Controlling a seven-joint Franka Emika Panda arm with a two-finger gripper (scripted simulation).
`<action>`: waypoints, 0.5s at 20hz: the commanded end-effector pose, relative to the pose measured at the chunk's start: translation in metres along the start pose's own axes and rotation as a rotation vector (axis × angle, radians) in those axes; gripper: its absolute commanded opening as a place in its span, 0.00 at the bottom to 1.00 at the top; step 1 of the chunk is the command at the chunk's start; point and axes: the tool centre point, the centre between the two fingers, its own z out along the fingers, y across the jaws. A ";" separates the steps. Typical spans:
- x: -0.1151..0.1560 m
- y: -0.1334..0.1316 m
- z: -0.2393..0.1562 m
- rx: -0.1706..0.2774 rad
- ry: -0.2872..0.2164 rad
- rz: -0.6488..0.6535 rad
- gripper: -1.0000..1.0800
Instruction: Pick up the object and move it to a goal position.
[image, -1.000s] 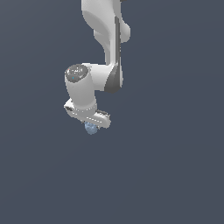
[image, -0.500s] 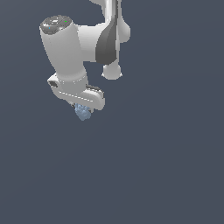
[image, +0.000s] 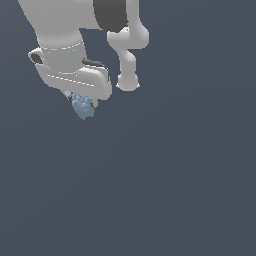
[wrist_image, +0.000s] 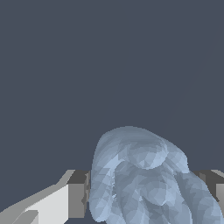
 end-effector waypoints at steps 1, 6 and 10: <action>0.000 0.003 -0.016 0.000 -0.002 -0.001 0.00; 0.002 0.006 -0.037 0.000 -0.002 -0.001 0.00; 0.003 0.007 -0.044 0.000 -0.002 -0.002 0.00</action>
